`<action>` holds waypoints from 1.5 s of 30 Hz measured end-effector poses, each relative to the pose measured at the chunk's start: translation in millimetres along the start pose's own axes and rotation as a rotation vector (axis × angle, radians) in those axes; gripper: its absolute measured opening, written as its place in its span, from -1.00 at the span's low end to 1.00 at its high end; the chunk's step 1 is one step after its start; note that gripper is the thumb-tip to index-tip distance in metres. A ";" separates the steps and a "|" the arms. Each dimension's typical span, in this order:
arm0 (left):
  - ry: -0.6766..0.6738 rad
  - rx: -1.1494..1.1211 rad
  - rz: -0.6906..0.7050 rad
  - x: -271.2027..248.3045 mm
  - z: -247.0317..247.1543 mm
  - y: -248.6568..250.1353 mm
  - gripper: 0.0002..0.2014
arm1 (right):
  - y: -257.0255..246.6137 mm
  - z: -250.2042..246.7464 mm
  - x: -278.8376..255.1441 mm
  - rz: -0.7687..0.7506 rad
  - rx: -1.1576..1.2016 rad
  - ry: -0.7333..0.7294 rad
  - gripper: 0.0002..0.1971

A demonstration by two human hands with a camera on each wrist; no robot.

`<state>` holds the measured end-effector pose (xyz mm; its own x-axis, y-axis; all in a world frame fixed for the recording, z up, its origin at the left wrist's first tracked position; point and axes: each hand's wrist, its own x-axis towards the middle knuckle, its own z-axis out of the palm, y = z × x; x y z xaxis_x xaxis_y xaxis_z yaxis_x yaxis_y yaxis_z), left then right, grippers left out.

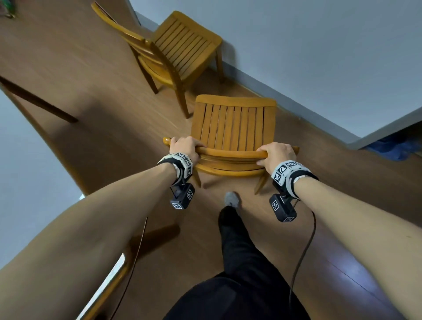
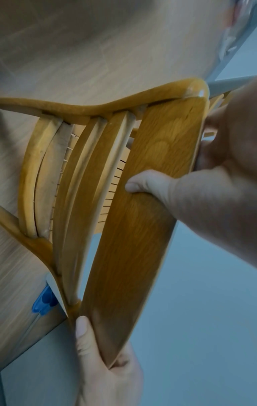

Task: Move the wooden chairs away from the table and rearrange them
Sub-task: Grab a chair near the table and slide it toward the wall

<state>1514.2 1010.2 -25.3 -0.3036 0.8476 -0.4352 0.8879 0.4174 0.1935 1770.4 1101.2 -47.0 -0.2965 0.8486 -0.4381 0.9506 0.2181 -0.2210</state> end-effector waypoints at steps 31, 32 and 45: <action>-0.141 0.175 0.433 400.2 -151.8 -111.5 -0.61 | -185.6 -56.0 269.8 0.307 0.229 0.006 -0.79; -0.145 0.181 0.440 404.2 -152.0 -116.6 -0.60 | -191.3 -51.5 271.3 0.313 0.233 0.015 -0.78; -0.095 0.197 0.510 405.8 -157.5 -133.6 -0.61 | -206.7 -28.7 270.5 0.338 0.237 0.171 -0.77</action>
<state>1217.9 1350.0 -89.3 0.2064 0.8893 -0.4080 0.9648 -0.1156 0.2362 1496.3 1299.6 -94.8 0.0653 0.9251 -0.3740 0.9383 -0.1845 -0.2925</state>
